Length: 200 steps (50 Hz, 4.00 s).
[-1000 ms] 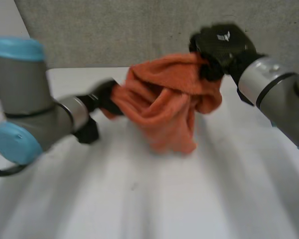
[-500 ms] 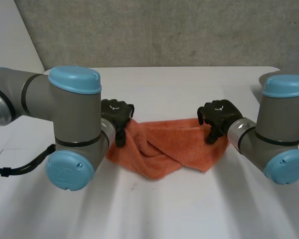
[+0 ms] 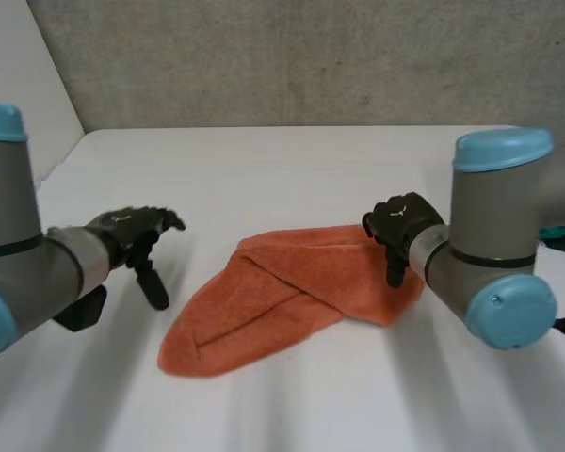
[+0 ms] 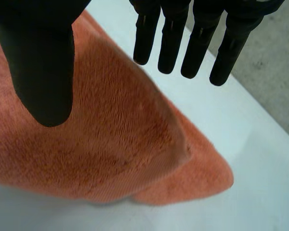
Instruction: Fold the laundry.
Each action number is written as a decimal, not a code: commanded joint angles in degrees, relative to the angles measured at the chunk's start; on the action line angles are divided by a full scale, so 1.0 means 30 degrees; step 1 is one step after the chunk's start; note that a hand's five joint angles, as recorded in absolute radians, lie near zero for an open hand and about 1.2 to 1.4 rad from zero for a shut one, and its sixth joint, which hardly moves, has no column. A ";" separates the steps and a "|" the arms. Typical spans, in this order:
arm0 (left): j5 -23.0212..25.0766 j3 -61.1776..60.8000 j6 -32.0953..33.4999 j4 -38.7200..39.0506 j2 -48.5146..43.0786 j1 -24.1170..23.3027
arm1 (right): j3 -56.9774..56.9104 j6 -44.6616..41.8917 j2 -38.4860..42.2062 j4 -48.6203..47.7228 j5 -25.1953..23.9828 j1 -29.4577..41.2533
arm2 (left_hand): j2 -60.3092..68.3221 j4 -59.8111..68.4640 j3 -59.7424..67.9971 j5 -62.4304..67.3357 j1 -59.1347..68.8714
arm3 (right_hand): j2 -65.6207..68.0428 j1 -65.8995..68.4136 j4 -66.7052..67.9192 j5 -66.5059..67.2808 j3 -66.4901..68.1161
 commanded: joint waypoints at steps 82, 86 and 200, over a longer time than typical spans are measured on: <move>-0.4720 0.7463 0.0767 1.0167 -0.3253 -0.0868 | 0.0113 0.6029 -0.2622 -1.9384 -0.3026 -0.4052 | 2.2728 2.2812 2.2591 2.2296 2.2626 | 1.6867 1.6896 1.6818 1.6778 1.6934; -0.4574 0.5061 0.1059 1.0049 -0.4072 -0.0868 | 0.1900 0.5268 -0.2212 -1.8009 -0.3290 -0.4257 | 2.2728 2.2812 2.2591 2.2296 2.2626 | 1.6867 1.6896 1.6818 1.6778 1.6934; -0.3692 1.6072 0.7217 1.4403 -0.4749 0.0245 | -0.5749 0.2944 -0.2208 -1.5293 -0.1650 -0.6308 | 2.2728 2.2812 2.2591 2.2296 2.2626 | 1.6867 1.6896 1.6818 1.6778 1.6934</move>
